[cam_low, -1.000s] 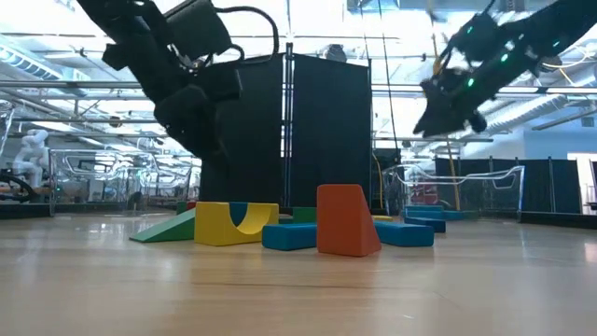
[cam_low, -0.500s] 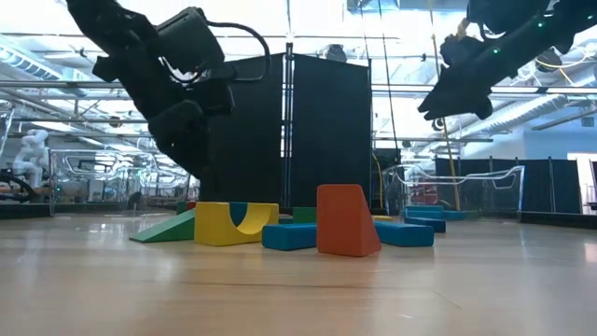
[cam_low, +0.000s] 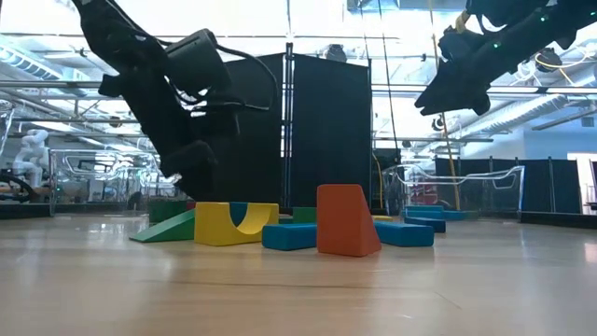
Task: Sort blocks by size
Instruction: Put the yellow rectangular block into the top right transparent bin
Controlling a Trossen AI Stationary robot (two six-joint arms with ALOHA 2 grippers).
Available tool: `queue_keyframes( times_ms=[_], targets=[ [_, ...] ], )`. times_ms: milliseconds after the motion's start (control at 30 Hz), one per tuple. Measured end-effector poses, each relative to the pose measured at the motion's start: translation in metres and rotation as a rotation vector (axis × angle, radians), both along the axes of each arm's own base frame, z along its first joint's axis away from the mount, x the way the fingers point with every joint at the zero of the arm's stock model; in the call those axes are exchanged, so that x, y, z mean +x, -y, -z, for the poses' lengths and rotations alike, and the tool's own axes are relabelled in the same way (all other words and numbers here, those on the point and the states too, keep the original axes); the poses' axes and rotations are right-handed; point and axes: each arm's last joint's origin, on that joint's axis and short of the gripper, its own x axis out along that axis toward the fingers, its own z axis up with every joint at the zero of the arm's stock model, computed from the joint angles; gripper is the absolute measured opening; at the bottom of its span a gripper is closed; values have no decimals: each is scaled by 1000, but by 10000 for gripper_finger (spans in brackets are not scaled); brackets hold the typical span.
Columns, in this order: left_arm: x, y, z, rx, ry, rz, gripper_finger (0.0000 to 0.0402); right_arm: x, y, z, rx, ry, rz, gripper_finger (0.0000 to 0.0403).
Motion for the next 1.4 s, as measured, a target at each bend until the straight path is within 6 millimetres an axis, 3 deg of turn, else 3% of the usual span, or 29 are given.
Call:
queue_keyframes(
  times_ms=[167, 600, 833, 1067, 1400],
  targets=[
    [0, -1, 2, 34, -7, -22, 133, 0, 0, 0, -2, -3, -1, 146],
    [0, -3, 2, 63, -7, -78, 223, 0, 0, 0, -3, -4, -2, 146],
    [-1, -3, 1, 65, -2, -88, 226, 0, 0, 0, -6, -5, -4, 146],
    [-7, -7, 2, 150, -37, -214, 226, -1, 0, 2, 1, -26, -4, 146],
    [-8, -20, 5, 14, -39, -236, 226, -1, 0, 3, 5, -32, -1, 146]
  ],
)
